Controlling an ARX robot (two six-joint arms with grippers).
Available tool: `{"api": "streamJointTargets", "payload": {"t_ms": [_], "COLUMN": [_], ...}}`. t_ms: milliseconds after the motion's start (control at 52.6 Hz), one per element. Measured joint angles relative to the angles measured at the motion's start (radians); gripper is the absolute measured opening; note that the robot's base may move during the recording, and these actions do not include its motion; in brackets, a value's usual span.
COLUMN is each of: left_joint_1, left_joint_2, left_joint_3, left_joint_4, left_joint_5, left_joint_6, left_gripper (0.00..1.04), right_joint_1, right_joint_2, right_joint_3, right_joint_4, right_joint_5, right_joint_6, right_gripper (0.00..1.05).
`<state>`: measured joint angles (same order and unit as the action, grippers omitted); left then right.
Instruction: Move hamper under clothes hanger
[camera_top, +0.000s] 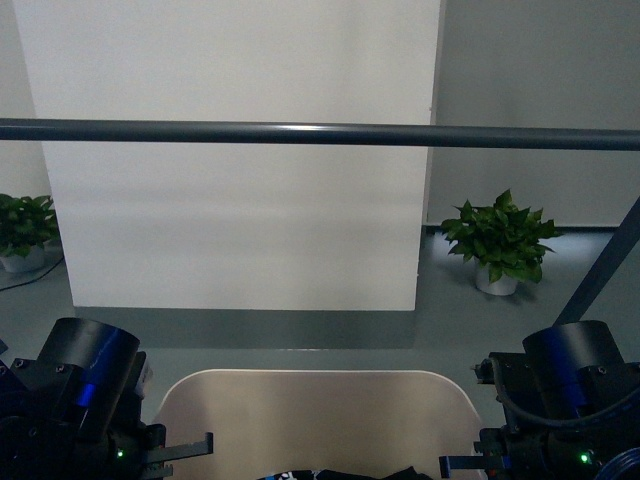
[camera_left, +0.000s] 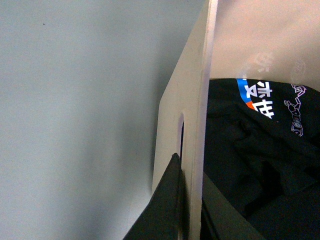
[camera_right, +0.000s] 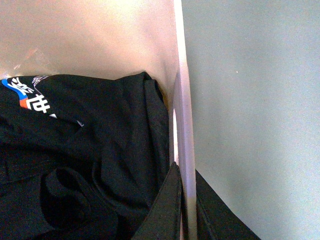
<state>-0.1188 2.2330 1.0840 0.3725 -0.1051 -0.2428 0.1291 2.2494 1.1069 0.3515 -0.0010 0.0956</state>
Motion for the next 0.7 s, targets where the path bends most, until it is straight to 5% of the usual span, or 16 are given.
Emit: {"api": "streamJointTargets", "payload": {"t_ms": [133, 285, 361, 437, 704], "left_joint_1": [-0.001, -0.004, -0.008, -0.019, -0.033], "left_joint_2": [0.000, 0.000, 0.000, 0.008, 0.045], "left_joint_3": [0.003, 0.091, 0.109, 0.113, 0.113], "left_joint_4": [-0.013, -0.282, -0.377, -0.392, -0.375], "left_joint_5": [-0.005, -0.034, -0.040, -0.039, -0.059], "left_joint_6": [0.005, 0.032, 0.042, 0.059, 0.088], "left_gripper": [0.04, 0.04, 0.04, 0.04, 0.04], "right_joint_1": [0.000, 0.002, 0.013, 0.028, 0.035], "right_joint_2": [0.000, 0.000, 0.001, 0.006, 0.046], "right_joint_3": [0.000, 0.000, 0.041, 0.088, 0.094], "right_joint_4": [0.000, 0.000, -0.130, -0.296, -0.333], "right_joint_5": [0.001, -0.002, 0.073, 0.136, 0.140], "right_joint_6": [0.000, -0.001, 0.076, 0.200, 0.274], "right_gripper": [0.03, 0.03, 0.03, 0.03, 0.03]}}
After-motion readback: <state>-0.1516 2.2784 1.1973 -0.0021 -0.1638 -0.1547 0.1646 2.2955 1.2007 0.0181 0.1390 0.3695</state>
